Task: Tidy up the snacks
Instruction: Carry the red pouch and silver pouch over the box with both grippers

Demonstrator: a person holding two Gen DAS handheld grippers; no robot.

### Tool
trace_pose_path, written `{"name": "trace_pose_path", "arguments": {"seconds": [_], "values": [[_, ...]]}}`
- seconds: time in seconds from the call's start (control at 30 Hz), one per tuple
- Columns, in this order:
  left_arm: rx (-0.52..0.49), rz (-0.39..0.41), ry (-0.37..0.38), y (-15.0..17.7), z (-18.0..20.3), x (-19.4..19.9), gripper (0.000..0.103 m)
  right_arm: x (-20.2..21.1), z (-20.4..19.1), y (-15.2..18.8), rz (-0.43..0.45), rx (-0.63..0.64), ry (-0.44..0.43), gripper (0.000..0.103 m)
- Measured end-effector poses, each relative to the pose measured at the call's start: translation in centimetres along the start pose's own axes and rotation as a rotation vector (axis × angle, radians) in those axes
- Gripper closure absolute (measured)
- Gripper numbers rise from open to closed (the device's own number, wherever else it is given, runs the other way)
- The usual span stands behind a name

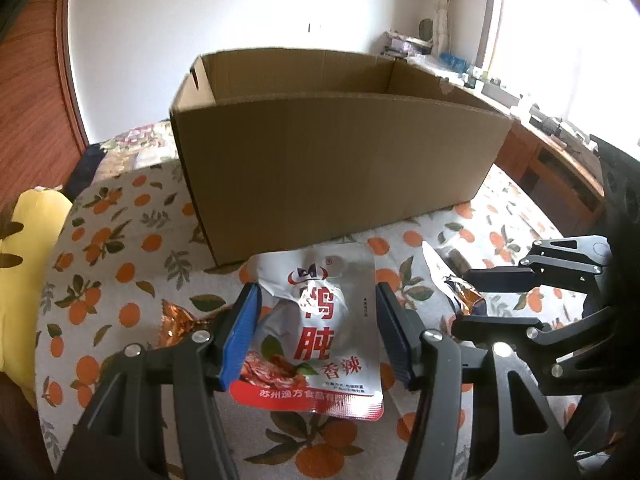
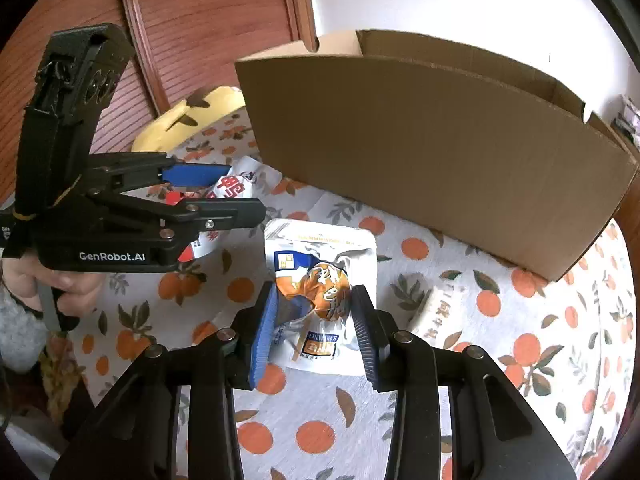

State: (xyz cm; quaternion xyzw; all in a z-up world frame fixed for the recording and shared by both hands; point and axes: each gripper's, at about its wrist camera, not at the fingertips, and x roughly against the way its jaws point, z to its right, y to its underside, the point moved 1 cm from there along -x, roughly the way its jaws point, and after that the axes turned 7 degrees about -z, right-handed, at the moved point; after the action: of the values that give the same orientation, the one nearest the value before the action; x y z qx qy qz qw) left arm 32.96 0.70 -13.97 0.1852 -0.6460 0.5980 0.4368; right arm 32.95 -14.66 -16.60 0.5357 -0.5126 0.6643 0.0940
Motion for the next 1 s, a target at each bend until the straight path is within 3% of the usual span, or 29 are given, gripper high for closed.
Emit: {"name": "trace_pose_path", "arguments": {"seconds": [0.47, 0.77, 1.0], "values": [[-0.021, 0.151, 0.025, -3.6, 1.0, 6.3, 0.046, 6.2, 0.4, -0.3, 0.145, 0.008, 0.003, 0.066], [-0.052, 0.264, 0.002, -10.6, 0.7, 8.2, 0.045, 10.3, 2.1, -5.5, 0.264, 0.059, 0.081, 0.066], [-0.049, 0.266, -0.004, -14.8, -0.2, 5.4, 0.045, 10.0, 4.1, -9.3, 0.294, 0.090, 0.132, 0.066]]}}
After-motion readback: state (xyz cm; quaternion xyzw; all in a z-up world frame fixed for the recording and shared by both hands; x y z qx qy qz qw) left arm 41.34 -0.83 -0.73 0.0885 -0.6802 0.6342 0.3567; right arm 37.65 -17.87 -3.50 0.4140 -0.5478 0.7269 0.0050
